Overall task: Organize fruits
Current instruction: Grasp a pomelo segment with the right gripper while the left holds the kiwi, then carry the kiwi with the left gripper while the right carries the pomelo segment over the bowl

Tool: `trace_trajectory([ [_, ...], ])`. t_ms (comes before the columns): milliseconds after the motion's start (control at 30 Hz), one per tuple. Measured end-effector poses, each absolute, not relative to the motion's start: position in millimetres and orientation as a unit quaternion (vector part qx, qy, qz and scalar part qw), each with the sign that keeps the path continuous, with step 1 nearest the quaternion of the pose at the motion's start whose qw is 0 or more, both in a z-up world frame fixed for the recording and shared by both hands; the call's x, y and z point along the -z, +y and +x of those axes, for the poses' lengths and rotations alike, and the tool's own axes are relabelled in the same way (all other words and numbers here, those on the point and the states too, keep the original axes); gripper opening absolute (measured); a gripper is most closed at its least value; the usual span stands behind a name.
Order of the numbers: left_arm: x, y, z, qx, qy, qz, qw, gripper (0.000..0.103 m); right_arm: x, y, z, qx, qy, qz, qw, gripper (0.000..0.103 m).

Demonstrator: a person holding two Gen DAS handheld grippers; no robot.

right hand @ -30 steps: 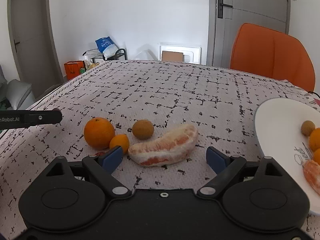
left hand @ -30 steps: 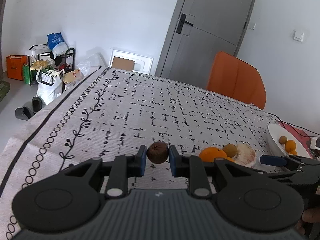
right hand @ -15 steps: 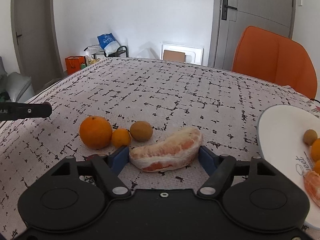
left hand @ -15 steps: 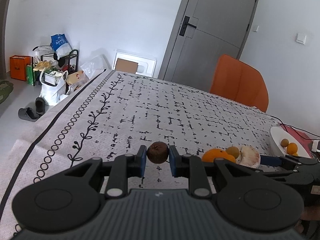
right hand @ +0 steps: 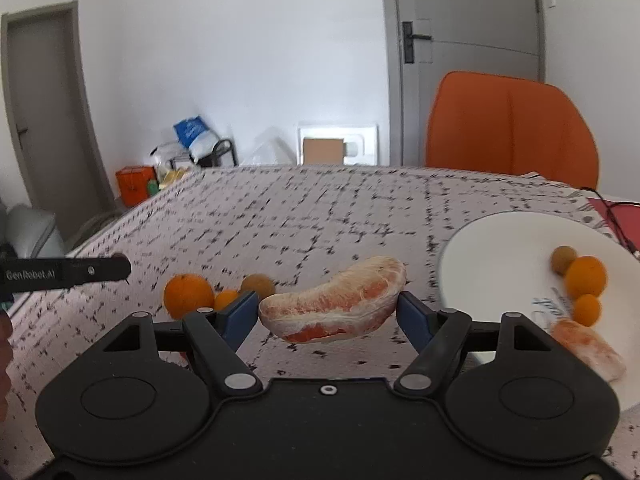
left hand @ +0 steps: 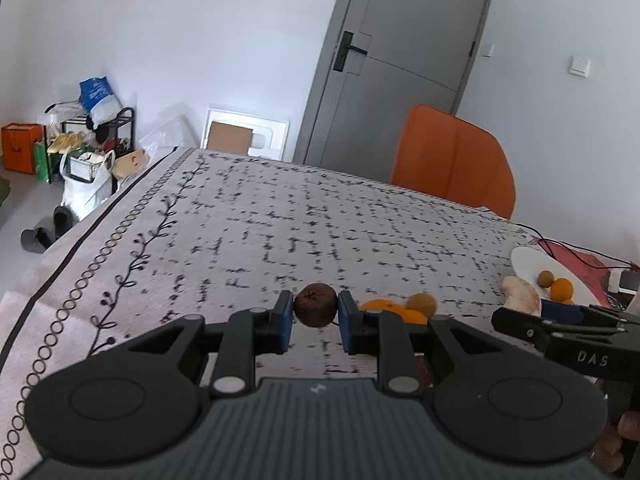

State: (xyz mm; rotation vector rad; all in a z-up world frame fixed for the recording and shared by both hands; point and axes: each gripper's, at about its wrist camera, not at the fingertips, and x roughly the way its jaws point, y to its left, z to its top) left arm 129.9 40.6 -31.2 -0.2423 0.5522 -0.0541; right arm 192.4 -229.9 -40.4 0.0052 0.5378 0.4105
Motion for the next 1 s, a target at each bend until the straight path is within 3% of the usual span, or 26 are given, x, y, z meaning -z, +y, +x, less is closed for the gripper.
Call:
trace_trajectory([
  [1000,15.8,-49.1,144.1,0.092,0.262,-0.077,0.958,0.022,31.7,-331.8,181.6,-0.114,0.231,0.043,0.965,0.072],
])
